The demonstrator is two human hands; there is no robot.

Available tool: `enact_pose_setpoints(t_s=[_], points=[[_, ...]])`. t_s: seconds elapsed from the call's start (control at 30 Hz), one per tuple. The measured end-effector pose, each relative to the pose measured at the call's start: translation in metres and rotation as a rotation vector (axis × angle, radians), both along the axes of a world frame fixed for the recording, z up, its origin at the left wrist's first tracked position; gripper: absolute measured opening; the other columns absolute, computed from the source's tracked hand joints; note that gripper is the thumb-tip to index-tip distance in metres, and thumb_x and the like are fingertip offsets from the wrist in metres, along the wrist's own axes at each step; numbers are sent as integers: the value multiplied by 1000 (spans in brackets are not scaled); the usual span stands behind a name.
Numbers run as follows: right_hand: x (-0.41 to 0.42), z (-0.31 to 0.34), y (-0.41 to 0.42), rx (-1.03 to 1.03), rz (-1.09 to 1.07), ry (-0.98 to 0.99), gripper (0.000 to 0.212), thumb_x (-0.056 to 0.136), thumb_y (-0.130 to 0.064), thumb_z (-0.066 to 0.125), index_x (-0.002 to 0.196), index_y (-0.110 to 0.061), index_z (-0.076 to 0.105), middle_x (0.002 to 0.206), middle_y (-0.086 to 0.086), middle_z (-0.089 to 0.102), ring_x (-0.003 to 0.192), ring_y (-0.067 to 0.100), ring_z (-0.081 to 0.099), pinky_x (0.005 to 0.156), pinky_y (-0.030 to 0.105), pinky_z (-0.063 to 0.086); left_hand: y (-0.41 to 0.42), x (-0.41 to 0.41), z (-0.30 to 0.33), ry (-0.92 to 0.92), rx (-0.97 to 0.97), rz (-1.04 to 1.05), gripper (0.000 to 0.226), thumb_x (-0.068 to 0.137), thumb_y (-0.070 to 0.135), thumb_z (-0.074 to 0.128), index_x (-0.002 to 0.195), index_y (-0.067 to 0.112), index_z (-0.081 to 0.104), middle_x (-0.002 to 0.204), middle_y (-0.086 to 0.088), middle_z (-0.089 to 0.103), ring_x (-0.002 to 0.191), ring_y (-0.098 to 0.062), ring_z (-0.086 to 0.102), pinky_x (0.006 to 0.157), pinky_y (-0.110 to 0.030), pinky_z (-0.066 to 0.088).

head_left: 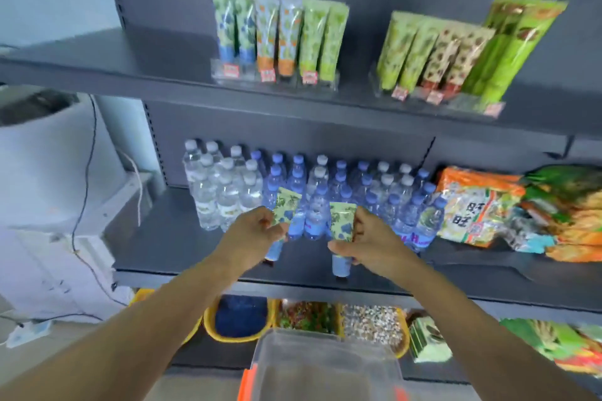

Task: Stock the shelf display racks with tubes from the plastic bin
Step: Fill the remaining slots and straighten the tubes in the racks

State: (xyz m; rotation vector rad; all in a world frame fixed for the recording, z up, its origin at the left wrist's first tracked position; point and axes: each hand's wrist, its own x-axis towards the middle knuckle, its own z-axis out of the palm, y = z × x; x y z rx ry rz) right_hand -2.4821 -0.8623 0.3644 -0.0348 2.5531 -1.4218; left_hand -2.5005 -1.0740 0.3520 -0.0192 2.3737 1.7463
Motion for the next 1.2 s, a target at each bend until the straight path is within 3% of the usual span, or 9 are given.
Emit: enact_pose_setpoints(t_s=[0.1,0.23,0.37,0.5,0.63,0.77,0.87,1.03,1.2], points=[[2,54,-13,69,-13,118,52,61,-45,73,101,-18,54,97,22,62,76,29,58,72,47,51,-14,-3,46,74,62,-69,14,89,12,62,97,18,52,100,-13,65,81,-19,57,59,-23,41],[1,116,-24,76,19,250,30,75,-31,73,91,-17,52,80,13,55,74,23,54,73,45,46,-25,-9,97,180,48,-105,27,85,1,61,106,11,47,93,-8,58,78,-18,52,61,-22,43],[-3,162,-29,133,22,343,54,85,-24,69,130,-3,46,126,20,57,116,34,54,100,44,40,-30,-17,139,257,9,-130,27,84,-1,62,94,21,51,76,3,59,65,-10,55,59,-22,46],[-21,195,-32,193,111,488,25,80,-30,74,95,-27,54,95,11,68,80,20,62,81,40,52,-34,-22,169,304,28,-102,16,90,6,59,102,16,54,81,-1,57,68,-13,53,60,-22,49],[-41,219,-43,199,129,550,24,83,-24,71,90,-9,54,69,-3,64,53,0,59,55,13,44,-44,-28,189,361,27,-29,19,93,11,56,111,16,56,86,0,57,78,-17,55,63,-26,49],[-67,238,-61,291,140,647,25,84,-21,70,71,-20,50,59,-12,48,46,1,48,48,10,35,-63,-41,211,417,-20,-11,14,93,7,55,89,21,55,75,3,56,69,-12,55,68,-30,53],[-85,253,-75,355,170,728,23,82,-17,71,70,-21,53,59,-9,44,45,0,45,45,10,33,-80,-62,229,454,-25,-5,11,92,4,55,98,12,54,85,-7,57,78,-19,56,79,-40,54],[-118,267,-102,521,132,784,27,83,-28,70,87,-5,57,75,6,59,64,21,51,58,27,36,-102,-103,249,486,-21,-37,15,90,-1,55,100,8,48,101,-20,61,83,-22,60,63,-24,56],[-150,277,-132,621,130,821,23,90,-29,60,110,-18,55,113,1,61,101,22,55,84,36,46,-118,-146,260,515,-52,-88,16,89,0,58,90,14,48,94,-17,63,78,-19,60,73,-30,53]])
